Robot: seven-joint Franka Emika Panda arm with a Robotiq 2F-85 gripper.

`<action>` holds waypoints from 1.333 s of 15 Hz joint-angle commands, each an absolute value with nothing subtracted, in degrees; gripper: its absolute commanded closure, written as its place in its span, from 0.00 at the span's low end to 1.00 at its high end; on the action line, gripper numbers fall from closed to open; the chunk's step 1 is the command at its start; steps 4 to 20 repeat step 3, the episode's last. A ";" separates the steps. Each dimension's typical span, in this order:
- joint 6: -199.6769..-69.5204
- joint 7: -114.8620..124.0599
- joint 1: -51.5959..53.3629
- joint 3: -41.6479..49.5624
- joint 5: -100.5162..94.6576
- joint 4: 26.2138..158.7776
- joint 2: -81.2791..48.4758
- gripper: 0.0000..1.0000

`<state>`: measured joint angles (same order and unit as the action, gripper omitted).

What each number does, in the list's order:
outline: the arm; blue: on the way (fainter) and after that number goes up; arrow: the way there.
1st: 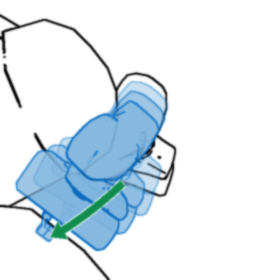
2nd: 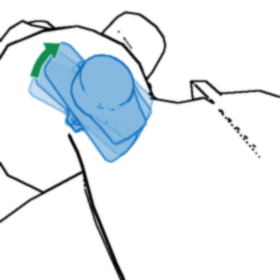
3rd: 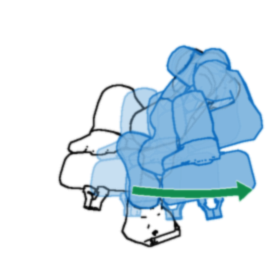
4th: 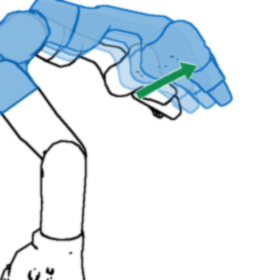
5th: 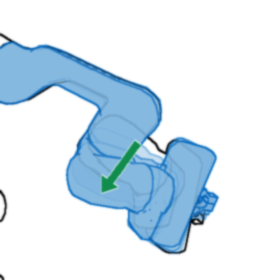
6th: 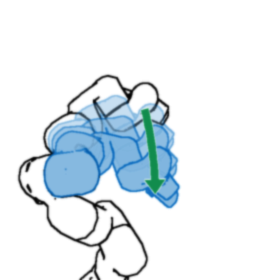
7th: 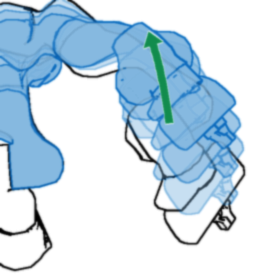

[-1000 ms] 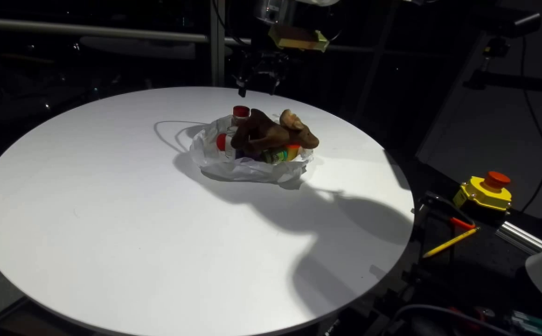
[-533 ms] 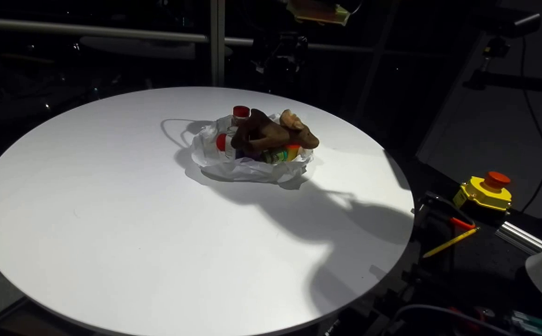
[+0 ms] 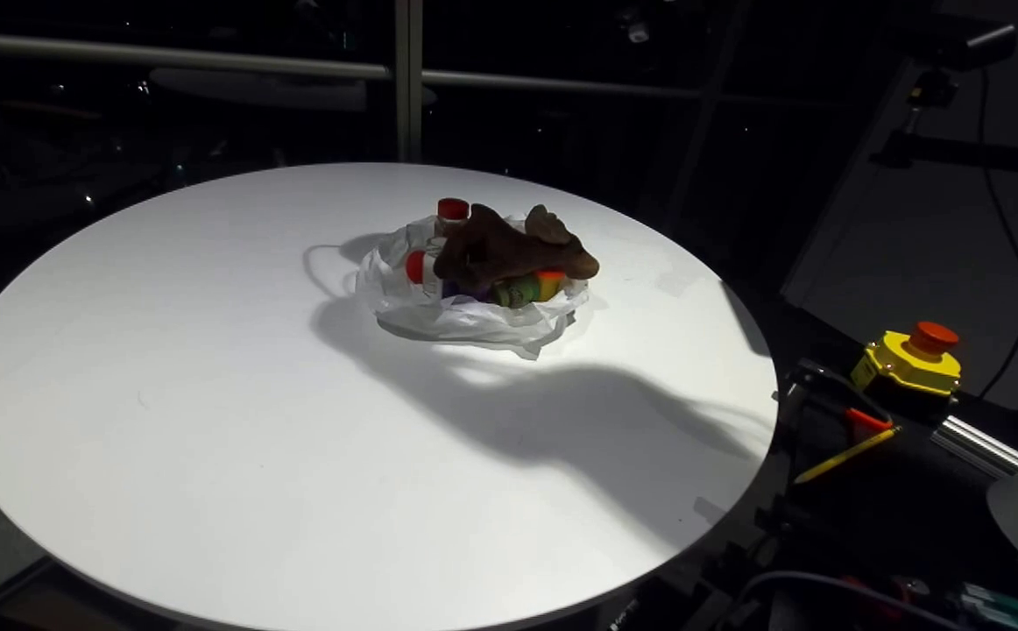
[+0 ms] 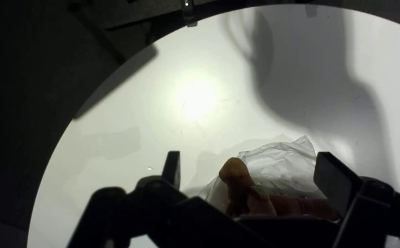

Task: Put the things on the table into the plastic bag

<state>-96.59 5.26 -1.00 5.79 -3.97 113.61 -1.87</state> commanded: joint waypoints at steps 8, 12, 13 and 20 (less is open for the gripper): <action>-95.77 4.57 -1.94 4.88 -4.02 116.32 1.89 0.00; -95.77 4.57 -1.94 4.88 -4.02 116.32 1.89 0.00; -95.77 4.57 -1.94 4.88 -4.02 116.32 1.89 0.00; -95.77 4.57 -1.94 4.88 -4.02 116.32 1.89 0.00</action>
